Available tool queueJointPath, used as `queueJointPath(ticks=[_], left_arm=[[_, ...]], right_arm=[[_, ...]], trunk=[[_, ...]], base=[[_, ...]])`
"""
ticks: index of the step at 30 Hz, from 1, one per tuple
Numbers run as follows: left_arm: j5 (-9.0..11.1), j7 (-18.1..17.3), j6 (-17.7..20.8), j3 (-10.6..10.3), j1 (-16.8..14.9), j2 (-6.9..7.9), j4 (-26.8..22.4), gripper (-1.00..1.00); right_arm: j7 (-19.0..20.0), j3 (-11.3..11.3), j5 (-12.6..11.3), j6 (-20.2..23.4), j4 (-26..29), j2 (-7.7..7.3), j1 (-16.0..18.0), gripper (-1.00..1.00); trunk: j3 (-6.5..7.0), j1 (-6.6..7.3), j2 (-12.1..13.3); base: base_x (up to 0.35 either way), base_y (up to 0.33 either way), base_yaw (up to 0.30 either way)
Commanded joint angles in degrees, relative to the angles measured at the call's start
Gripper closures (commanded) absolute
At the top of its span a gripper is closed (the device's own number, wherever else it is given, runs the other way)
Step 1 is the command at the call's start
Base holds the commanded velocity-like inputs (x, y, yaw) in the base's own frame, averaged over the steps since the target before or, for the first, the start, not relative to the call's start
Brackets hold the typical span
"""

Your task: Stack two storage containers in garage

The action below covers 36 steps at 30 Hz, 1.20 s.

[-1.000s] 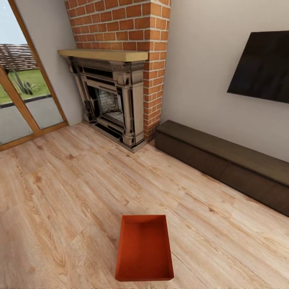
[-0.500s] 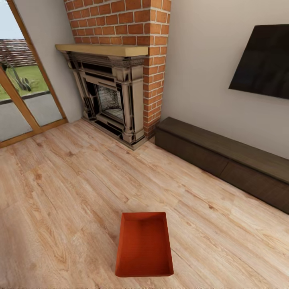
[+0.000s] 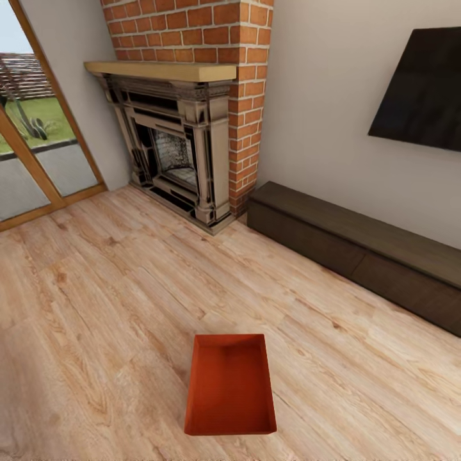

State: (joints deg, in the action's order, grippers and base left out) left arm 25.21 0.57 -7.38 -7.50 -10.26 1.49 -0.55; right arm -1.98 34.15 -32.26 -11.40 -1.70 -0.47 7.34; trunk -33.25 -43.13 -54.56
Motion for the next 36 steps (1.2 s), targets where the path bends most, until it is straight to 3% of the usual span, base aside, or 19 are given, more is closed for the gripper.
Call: queueJointPath(ticks=[1, 26, 36], left_arm=[[0.5, 0.1, -0.1, -0.5, 0.0, 0.04, 0.0, -1.00], [0.2, 0.0, -0.1, -0.7, 0.0, -0.15, 0.3, -1.00], [0.6, 0.1, -0.2, -0.6, 0.0, -0.09, 0.4, -1.00]], right_arm=[[0.0, 0.5, -0.4, -0.3, -0.1, 0.02, 0.0, -1.00], [0.0, 0.5, -0.4, -0.3, -0.1, -0.05, 0.0, -1.00], [0.0, 0.5, -0.4, -0.3, -0.1, 0.01, 0.0, -1.00]], trunk=[[-0.14, 0.00, 0.0], [-2.42, 0.00, 0.0], [-2.50, 0.00, 0.0]], base=[[0.000, 0.000, 0.000], [0.000, 0.000, 0.000], [0.000, 0.000, 0.000]])
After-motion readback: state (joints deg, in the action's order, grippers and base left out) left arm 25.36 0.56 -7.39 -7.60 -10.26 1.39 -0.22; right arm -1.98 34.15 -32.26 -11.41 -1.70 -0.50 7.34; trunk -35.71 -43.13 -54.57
